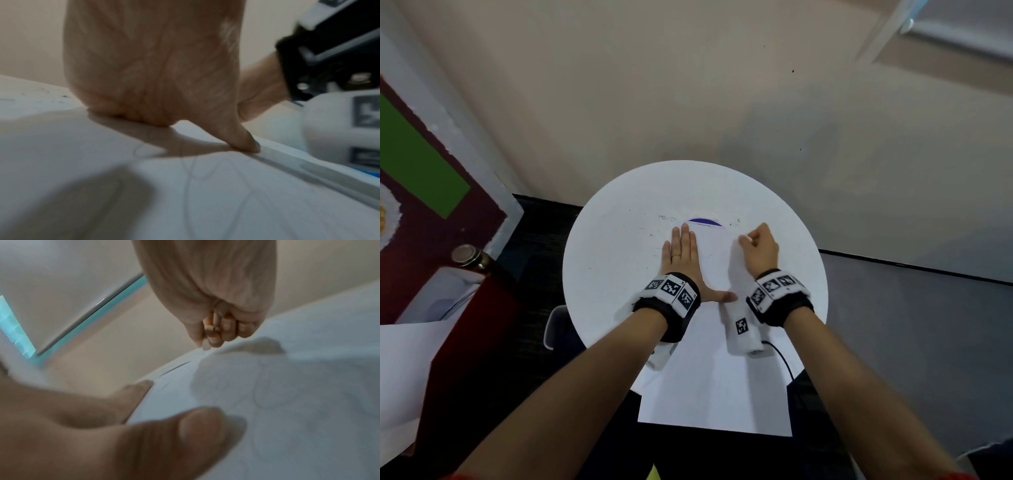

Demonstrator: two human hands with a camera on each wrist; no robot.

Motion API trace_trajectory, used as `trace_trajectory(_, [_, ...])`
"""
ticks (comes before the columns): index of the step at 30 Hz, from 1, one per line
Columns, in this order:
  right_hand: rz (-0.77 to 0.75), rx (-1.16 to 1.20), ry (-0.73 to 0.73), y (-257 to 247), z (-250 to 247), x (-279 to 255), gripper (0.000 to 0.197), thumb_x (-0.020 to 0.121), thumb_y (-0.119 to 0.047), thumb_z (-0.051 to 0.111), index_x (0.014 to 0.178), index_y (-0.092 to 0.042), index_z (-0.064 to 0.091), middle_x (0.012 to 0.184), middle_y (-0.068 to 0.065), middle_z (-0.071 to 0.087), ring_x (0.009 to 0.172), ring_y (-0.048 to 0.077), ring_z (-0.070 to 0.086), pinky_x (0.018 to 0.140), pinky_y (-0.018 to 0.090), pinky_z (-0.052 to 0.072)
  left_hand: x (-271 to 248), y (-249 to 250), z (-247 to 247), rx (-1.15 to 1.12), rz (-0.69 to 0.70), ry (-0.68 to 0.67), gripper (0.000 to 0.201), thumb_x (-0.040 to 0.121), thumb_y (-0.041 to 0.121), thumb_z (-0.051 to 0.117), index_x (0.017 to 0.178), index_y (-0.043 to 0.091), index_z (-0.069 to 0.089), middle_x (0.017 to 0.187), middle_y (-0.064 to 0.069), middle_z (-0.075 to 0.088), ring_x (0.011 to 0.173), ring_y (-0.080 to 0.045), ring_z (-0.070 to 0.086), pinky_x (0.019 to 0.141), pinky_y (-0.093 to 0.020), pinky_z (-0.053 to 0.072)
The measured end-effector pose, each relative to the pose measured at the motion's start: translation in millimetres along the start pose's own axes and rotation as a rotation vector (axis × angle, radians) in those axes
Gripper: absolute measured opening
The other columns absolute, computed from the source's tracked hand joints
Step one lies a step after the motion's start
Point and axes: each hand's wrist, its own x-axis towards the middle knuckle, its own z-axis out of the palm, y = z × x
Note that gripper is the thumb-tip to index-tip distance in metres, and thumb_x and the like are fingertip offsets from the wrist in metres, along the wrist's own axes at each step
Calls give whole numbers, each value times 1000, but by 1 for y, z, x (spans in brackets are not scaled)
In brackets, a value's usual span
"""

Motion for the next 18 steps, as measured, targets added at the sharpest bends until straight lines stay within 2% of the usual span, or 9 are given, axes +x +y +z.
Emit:
trace_trajectory(2, [91,179,27,16,-11,-8,17,90,-18,58,83,-12,44,73,3,51,72,20,49,69,28,38,0,0,0,2,3,-7,149,56,90,53,145,0,-26,152,-14,-35,141,-29,-31,117,-44,-14])
trace_trajectory(4, [94,284,-11,25,-18,-13,18,91,-23,57,84,-13,45,72,1,53,66,13,49,68,24,41,0,2,-2,28,-5,-26,144,62,87,52,145,-1,-26,151,-16,-35,141,-30,-31,115,-44,-15])
trace_trajectory(7, [87,348,-57,26,-21,-12,17,92,-24,57,89,-11,46,70,-1,52,63,8,48,66,19,40,-1,15,-3,110,46,-32,117,85,73,41,145,-4,-22,151,-22,-32,141,-35,-27,116,-44,-12])
trace_trajectory(10, [96,395,-56,25,-20,-10,16,92,-22,57,84,-15,46,68,-1,52,59,6,48,63,18,39,-5,33,4,233,262,19,81,101,50,26,149,0,-15,155,-19,-25,144,-34,-22,117,-43,-8])
trace_trajectory(12, [101,429,-64,26,-22,-11,16,93,-20,57,83,-16,45,67,-1,51,52,0,48,56,12,41,-6,35,9,260,448,-49,68,104,41,22,151,6,-12,157,-11,-23,145,-28,-19,117,-41,-6])
trace_trajectory(13, [102,440,-68,26,-23,-12,16,93,-20,57,82,-17,45,67,-1,51,50,0,47,52,10,40,-6,32,8,260,480,-83,67,104,40,22,151,8,-13,157,-8,-23,146,-25,-18,117,-40,-6])
trace_trajectory(14, [102,445,-73,26,-25,-12,16,93,-20,57,83,-16,45,67,0,51,50,2,45,49,9,38,-5,25,6,246,446,-85,67,104,41,22,151,8,-14,157,-7,-24,146,-24,-18,117,-39,-7])
trace_trajectory(15, [102,452,-82,26,-26,-12,16,93,-20,57,83,-16,45,66,0,51,51,5,43,48,9,37,-4,18,4,201,339,-61,69,104,42,22,150,7,-16,156,-8,-26,146,-24,-19,117,-39,-7])
trace_trajectory(18, [93,444,-106,26,-27,-11,16,93,-21,57,85,-13,45,66,1,51,51,5,42,47,10,37,-6,1,-6,55,-132,10,76,103,46,20,148,-1,-18,153,-18,-29,144,-31,-23,118,-40,-8])
